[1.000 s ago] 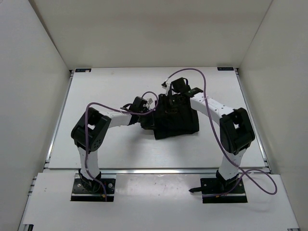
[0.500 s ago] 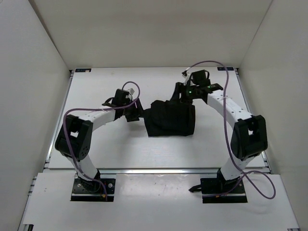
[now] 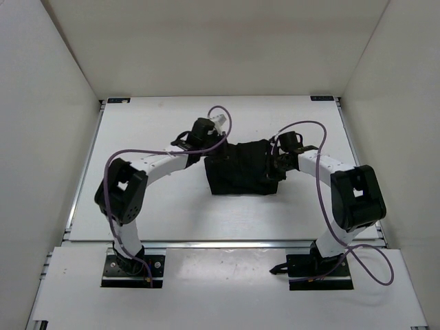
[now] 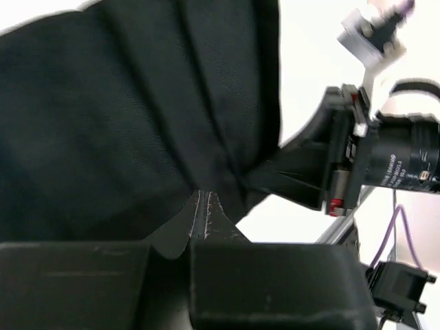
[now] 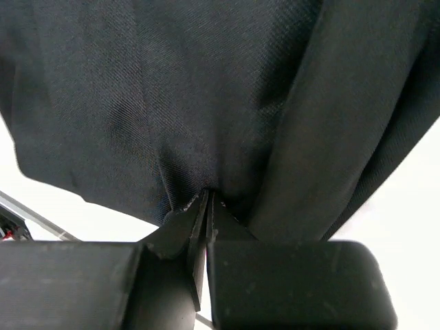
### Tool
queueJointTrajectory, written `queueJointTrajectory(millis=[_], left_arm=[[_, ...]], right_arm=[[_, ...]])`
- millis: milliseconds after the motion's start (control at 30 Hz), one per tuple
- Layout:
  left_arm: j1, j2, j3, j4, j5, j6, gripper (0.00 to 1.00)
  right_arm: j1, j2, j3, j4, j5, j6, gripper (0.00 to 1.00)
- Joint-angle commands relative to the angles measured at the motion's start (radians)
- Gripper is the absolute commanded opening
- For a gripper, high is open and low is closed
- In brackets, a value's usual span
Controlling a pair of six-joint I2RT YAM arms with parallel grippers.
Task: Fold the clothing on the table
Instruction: Fold the skirt
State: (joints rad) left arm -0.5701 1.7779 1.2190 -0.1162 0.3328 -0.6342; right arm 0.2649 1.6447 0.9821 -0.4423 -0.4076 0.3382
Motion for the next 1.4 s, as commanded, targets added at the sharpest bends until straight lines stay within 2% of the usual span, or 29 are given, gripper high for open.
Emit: queueJointTrajectory(millis=[0, 133, 333, 533, 567, 633, 700, 800, 833, 900, 933, 1000, 1067, 1133, 1200, 1367], left_arm=[[-0.053, 0.066, 0.068, 0.039, 0.022, -0.013, 0.00], [-0.086, 0.126, 0.065, -0.003, -0.021, -0.009, 0.00], [-0.099, 0.089, -0.127, 0.023, -0.052, -0.030, 0.00], [-0.073, 0.077, -0.142, 0.006, -0.032, -0.033, 0.00], [-0.068, 0.058, -0.133, -0.005, -0.043, -0.027, 0.00], [-0.051, 0.034, -0.081, -0.036, -0.055, -0.003, 0.11], [-0.039, 0.009, -0.018, -0.077, -0.040, 0.013, 0.28], [0.005, -0.043, 0.045, -0.109, -0.026, 0.034, 0.46], [0.028, -0.084, 0.056, -0.111, -0.034, 0.037, 0.49], [0.050, -0.136, 0.073, -0.131, -0.054, 0.077, 0.62], [0.071, -0.153, 0.095, -0.175, -0.107, 0.097, 0.65], [0.073, -0.196, 0.158, -0.326, -0.238, 0.174, 0.79], [0.096, -0.216, 0.188, -0.432, -0.331, 0.234, 0.87], [0.113, -0.270, 0.142, -0.496, -0.405, 0.280, 0.92], [0.136, -0.340, 0.067, -0.519, -0.457, 0.298, 0.99], [0.176, -0.589, -0.176, -0.510, -0.469, 0.300, 0.99]], right_arm=[[-0.004, 0.013, 0.000, 0.097, -0.019, -0.002, 0.00], [0.011, 0.044, -0.002, 0.125, -0.026, -0.001, 0.00], [-0.026, 0.064, 0.020, 0.140, -0.054, 0.007, 0.00], [-0.073, 0.053, 0.069, 0.102, -0.071, -0.016, 0.00], [-0.091, 0.043, 0.076, 0.096, -0.091, -0.018, 0.03], [-0.128, 0.003, 0.092, 0.108, -0.143, -0.005, 0.15], [-0.173, -0.035, 0.107, 0.129, -0.224, 0.021, 0.39], [-0.207, -0.097, 0.171, 0.100, -0.263, 0.012, 0.63], [-0.211, -0.115, 0.200, 0.088, -0.246, -0.008, 0.67], [-0.211, -0.149, 0.242, 0.038, -0.188, -0.031, 0.69], [-0.207, -0.164, 0.268, 0.002, -0.130, -0.060, 0.69], [-0.178, -0.178, 0.305, -0.099, -0.001, -0.131, 0.71], [-0.154, -0.186, 0.326, -0.163, 0.114, -0.209, 0.74], [-0.142, -0.189, 0.307, -0.206, 0.205, -0.228, 0.74], [-0.168, -0.223, 0.251, -0.196, 0.191, -0.223, 0.72], [-0.245, -0.321, 0.038, -0.135, 0.084, -0.163, 0.71]])
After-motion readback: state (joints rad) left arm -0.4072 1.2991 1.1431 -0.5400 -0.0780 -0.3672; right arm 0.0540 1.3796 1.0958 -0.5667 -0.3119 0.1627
